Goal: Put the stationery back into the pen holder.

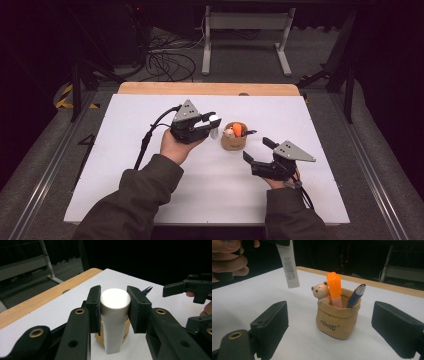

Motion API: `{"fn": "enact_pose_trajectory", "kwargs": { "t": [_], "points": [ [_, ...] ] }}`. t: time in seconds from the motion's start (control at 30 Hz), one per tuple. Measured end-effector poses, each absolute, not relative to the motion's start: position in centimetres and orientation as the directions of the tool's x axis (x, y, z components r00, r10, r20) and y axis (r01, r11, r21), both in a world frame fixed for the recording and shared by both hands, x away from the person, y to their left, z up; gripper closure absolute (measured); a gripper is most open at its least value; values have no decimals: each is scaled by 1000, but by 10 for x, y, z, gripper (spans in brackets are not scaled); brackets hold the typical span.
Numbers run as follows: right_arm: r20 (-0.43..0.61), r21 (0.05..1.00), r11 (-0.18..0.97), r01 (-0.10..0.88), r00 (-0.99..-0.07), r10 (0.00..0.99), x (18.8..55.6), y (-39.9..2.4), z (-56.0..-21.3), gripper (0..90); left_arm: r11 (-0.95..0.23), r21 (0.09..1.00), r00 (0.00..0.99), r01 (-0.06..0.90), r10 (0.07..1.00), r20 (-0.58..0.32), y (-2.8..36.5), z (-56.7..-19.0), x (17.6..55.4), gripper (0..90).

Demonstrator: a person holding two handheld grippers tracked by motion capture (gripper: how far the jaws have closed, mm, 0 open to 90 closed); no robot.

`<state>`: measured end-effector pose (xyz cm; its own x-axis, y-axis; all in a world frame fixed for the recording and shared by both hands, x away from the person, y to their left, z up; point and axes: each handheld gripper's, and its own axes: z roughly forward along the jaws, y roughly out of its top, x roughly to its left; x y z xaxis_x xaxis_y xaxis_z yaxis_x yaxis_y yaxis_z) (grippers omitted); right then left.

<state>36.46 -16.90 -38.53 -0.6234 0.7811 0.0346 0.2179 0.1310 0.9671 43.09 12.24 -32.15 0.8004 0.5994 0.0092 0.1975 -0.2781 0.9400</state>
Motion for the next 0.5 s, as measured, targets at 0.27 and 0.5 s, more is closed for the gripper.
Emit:
{"fn": "enact_pose_trajectory", "kwargs": {
  "t": [0.27,0.5],
  "points": [
    [40,967,126,221,-621,783,364,-172,-386,148,-265,944,795,198,606,4,116,-322,442,663],
    [43,967,120,224,-610,791,363,-175,-387,132,-263,943,788,203,615,2,112,-326,451,663]
  ]
}}
